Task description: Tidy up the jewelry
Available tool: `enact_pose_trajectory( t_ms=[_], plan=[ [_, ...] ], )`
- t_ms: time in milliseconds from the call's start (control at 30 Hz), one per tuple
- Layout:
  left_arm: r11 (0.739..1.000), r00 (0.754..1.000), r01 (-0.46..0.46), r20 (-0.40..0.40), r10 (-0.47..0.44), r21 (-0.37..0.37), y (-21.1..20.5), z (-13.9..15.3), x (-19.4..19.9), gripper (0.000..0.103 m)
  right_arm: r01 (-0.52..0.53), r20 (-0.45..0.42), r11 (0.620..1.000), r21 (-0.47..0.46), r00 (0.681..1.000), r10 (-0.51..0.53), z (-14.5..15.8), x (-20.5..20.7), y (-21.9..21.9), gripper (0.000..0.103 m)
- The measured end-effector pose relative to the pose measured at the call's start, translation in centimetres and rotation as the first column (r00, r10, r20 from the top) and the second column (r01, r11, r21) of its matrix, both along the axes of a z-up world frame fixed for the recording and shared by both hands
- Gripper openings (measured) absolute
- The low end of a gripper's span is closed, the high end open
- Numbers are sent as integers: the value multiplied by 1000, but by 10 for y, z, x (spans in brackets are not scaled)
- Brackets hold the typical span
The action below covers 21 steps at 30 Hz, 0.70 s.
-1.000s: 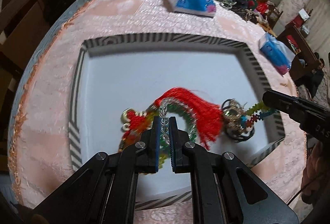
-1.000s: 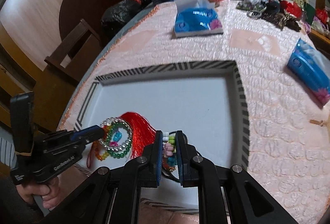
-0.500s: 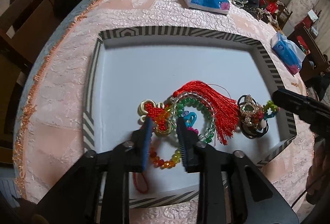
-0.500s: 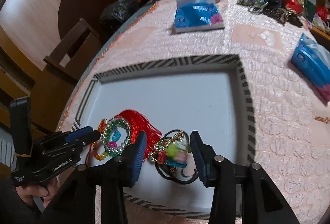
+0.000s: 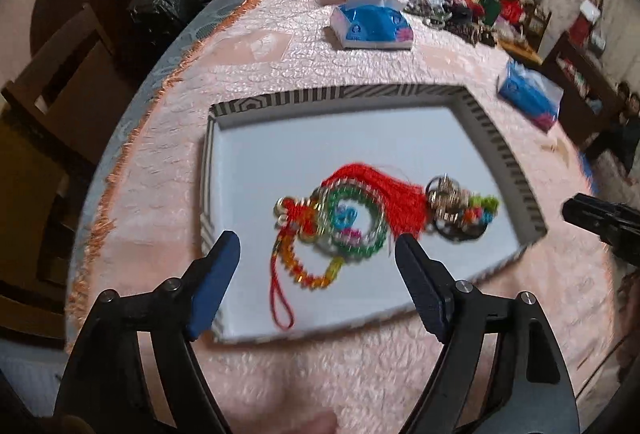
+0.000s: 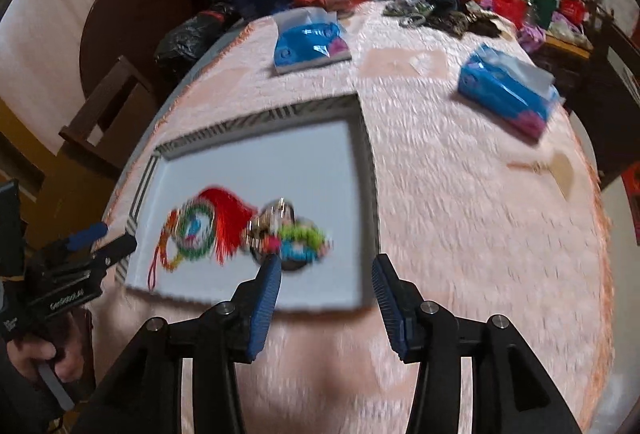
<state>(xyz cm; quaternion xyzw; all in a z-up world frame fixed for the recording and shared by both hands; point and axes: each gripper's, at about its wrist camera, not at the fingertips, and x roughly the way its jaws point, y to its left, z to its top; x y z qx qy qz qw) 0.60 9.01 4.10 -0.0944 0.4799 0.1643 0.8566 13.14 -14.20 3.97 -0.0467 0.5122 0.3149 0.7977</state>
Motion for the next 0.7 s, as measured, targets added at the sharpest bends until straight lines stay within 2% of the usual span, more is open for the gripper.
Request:
enact_pose_trajectory(
  t_ms=[67,100,133,167,200,267,400,467,567,700],
  plan=[
    [999,1000,-2,5,1,40,-8,3,-8,84,-9,-11,1000,-1,1000,9,2,-15,-4,47],
    [998,1000,0,12,-1,62,-12,7,-14,85,-18,-14,1000,-1,1000,18,4,-22,-4,53],
    [997,1000,2,11,-3,80,-15,9,-17,92,-21,-13,1000,-3,1000,21,5,-27,-4,58],
    [994,1000,1,13,-2,106,-19,14,-21,98,-26,-3,1000,-9,1000,26,11,-35,-4,68],
    [992,999,-1,34,-3,126,-22,21,-27,102,-30,6,999,-12,1000,30,14,-41,-3,72],
    [991,997,-4,73,-7,137,-25,33,-37,102,-47,20,999,-9,999,48,25,-53,-1,73],
    [990,996,-35,91,22,138,-28,58,-46,102,-52,49,998,-37,997,54,43,-68,2,90],
    [993,995,-39,94,29,110,-29,67,-48,102,-42,60,998,-56,997,46,50,-73,3,91],
    [998,994,-59,97,57,19,-23,72,-51,102,-35,58,998,-60,998,39,54,-75,3,91],
    [997,996,-80,46,81,-18,-24,73,-51,102,-39,66,997,-72,997,44,60,-80,4,91]
  ],
)
